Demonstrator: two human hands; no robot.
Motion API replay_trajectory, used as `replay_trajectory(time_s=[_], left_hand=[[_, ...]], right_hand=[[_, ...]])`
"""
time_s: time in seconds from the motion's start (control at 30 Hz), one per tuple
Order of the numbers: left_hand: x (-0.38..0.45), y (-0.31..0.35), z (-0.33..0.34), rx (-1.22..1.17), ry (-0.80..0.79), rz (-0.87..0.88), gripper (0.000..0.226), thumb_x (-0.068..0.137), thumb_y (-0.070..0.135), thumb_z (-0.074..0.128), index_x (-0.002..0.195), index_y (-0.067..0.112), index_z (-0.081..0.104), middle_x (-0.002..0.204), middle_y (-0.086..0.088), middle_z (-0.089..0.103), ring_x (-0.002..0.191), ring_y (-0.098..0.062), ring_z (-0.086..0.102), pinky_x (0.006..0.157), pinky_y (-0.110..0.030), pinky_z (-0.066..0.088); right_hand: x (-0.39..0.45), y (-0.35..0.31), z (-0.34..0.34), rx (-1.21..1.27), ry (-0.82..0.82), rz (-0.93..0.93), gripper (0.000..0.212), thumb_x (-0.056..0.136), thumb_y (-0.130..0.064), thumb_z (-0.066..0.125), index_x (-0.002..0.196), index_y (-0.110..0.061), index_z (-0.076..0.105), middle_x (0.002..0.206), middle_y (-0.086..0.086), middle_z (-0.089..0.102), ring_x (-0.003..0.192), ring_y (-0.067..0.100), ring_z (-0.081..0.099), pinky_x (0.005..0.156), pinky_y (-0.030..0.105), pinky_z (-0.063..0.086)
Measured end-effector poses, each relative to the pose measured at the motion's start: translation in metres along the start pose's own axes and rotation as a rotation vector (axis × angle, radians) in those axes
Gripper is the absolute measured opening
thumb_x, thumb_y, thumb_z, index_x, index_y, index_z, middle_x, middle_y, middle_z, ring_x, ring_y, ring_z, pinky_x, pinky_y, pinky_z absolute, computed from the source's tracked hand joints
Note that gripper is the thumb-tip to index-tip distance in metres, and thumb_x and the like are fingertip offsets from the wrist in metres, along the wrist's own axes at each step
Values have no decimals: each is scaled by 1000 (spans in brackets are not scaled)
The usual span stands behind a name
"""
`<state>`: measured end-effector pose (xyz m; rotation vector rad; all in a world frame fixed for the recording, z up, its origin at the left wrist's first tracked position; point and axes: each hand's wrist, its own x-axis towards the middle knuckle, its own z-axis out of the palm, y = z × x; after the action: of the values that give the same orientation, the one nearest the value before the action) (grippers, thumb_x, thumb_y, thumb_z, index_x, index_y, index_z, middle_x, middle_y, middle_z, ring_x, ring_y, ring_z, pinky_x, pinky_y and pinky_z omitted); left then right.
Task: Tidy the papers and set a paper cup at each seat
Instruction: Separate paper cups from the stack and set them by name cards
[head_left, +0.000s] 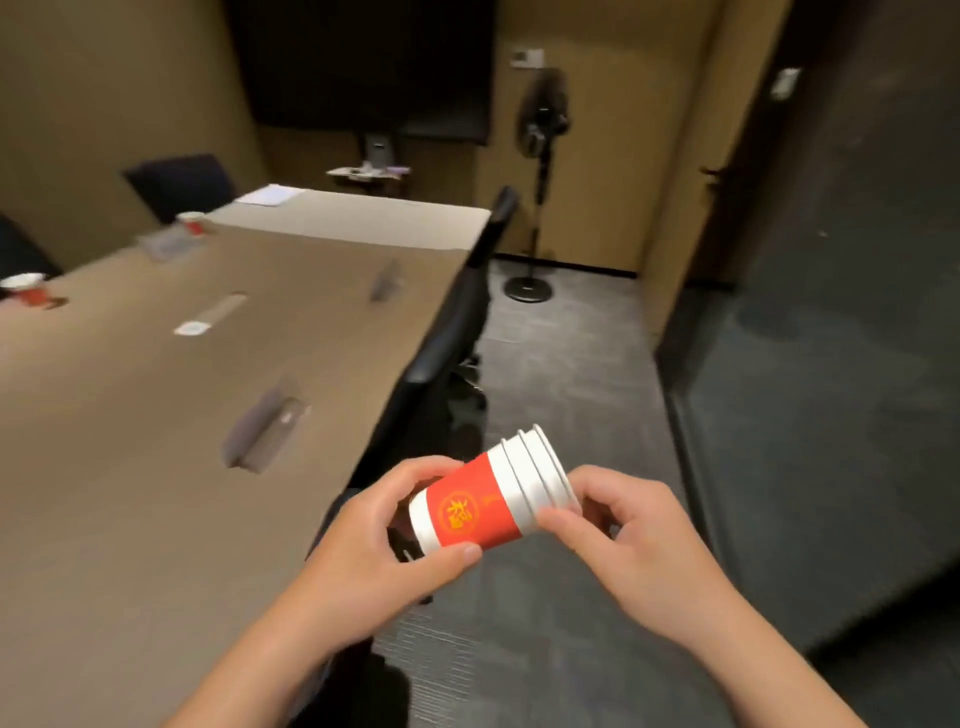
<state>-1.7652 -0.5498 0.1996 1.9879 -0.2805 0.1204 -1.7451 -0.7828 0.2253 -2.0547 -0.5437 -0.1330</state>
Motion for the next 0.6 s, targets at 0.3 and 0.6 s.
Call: replay_trajectory(time_s=[0.3,0.6], left_hand=[[41,-75,-72,39,363,-184,63,64,41,81,123,33,62,122,16,67,115,-3,62,97,-18,47],[28,-150,-145,5,659,-471,58,67,34,78,120,45,58,120,20,67,111,-5,64,92,-17,49]], right_hand=[[181,26,83,94,-375,-261,28,71,-40,74,66,-16,61,55,-4,45,52,4,38,51,18,30],[307,16,211,196,-780,-457,25,86,-16,73,68,-32,65,63,-18,55,62,1,51,60,10,34]])
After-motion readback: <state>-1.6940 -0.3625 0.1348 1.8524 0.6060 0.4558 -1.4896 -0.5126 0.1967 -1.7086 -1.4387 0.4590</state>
